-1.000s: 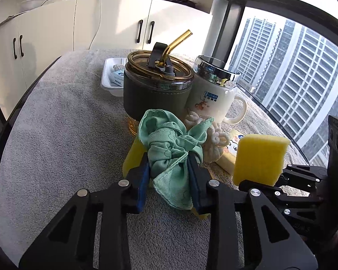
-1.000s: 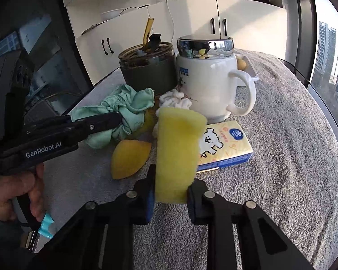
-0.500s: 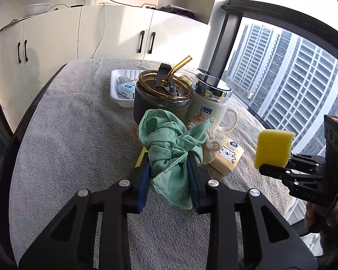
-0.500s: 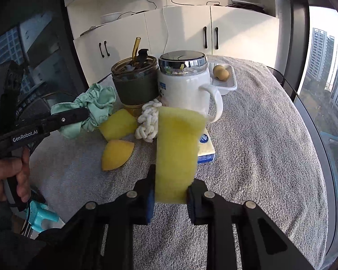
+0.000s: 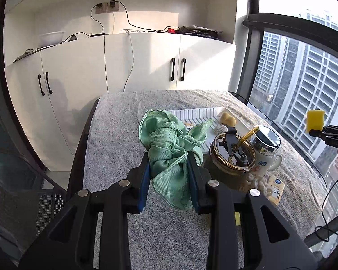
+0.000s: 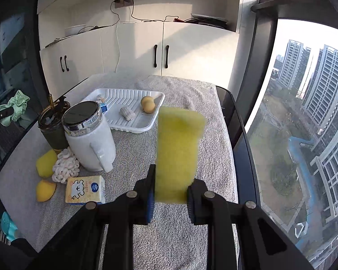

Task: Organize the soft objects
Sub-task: 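Carry the green cloth in the left tool while the right tool carries the sponge to the tray, then open the left tool over the tray while the right tool releases the sponge there, then move both open tools back toward the remaining table items, then grasp the yellow makeup sponge with the left tool while the right tool grasps the dog-print tissue pack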

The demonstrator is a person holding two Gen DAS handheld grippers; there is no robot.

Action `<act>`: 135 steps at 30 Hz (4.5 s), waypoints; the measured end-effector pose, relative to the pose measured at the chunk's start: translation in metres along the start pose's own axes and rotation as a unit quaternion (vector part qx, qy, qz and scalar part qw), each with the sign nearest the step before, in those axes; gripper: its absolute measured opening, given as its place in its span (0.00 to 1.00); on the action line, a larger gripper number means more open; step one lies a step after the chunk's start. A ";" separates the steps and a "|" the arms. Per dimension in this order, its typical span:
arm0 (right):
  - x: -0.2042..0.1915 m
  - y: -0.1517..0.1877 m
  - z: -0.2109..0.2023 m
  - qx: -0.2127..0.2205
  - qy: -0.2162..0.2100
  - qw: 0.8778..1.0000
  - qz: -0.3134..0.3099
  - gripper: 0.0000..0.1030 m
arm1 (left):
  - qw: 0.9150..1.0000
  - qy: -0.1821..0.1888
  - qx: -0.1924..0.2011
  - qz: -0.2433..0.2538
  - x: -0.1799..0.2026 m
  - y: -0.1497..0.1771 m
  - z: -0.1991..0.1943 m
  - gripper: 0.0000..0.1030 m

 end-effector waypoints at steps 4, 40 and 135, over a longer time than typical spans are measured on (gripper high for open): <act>0.033 -0.057 0.032 0.001 -0.019 0.999 -0.029 0.24 | 0.999 0.016 -0.029 0.026 0.003 -0.043 0.052 0.27; -0.101 -0.116 0.251 -0.112 -0.203 0.936 -0.266 0.48 | 0.977 0.084 -0.164 0.108 0.078 -0.052 0.260 0.59; -0.148 0.064 0.078 -0.040 -0.156 0.987 -0.024 0.98 | 0.991 0.047 -0.124 -0.007 0.134 0.159 0.055 0.81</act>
Point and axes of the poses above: each gripper's, at about its wrist camera, not at the fingertips, and z roughly the way its jaws point, x to its right, y to its underside, the point moved 4 cm from there along z, roughly the way its jaws point, and after that the axes turned 10 degrees about -z, right-handed, at the moved point
